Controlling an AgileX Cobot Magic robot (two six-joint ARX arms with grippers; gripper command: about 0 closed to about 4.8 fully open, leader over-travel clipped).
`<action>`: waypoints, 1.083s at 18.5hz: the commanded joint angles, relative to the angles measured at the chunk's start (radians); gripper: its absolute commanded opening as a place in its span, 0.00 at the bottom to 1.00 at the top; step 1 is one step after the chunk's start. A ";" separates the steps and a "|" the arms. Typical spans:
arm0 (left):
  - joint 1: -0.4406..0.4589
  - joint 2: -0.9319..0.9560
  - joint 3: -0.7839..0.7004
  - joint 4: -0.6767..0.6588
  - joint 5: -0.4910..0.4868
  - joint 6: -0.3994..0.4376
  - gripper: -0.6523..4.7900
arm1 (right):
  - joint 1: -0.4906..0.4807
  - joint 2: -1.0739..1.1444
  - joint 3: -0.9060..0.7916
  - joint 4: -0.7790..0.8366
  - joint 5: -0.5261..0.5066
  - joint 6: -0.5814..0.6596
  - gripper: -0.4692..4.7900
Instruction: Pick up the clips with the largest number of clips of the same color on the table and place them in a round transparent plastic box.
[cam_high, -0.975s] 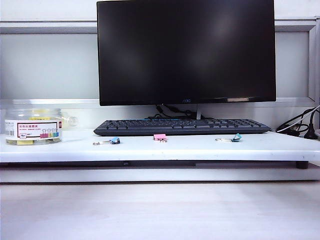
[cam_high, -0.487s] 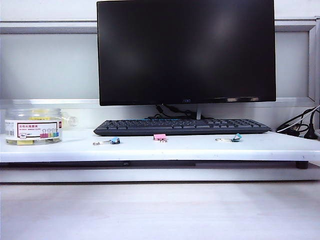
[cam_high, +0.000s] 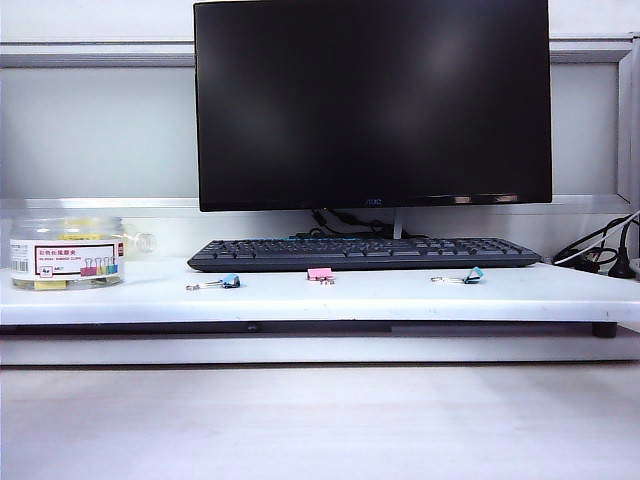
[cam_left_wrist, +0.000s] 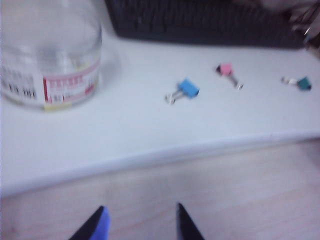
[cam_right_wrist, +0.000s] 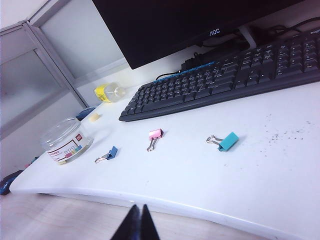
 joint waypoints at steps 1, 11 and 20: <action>0.001 -0.060 0.000 0.013 0.001 0.004 0.46 | 0.000 -0.002 -0.003 0.013 -0.005 0.000 0.09; 0.001 -0.221 -0.006 0.012 0.001 0.004 0.46 | 0.000 -0.002 -0.003 0.013 -0.005 0.001 0.09; 0.019 -0.221 -0.104 0.008 0.001 0.004 0.46 | 0.000 -0.002 -0.003 0.013 -0.006 0.001 0.09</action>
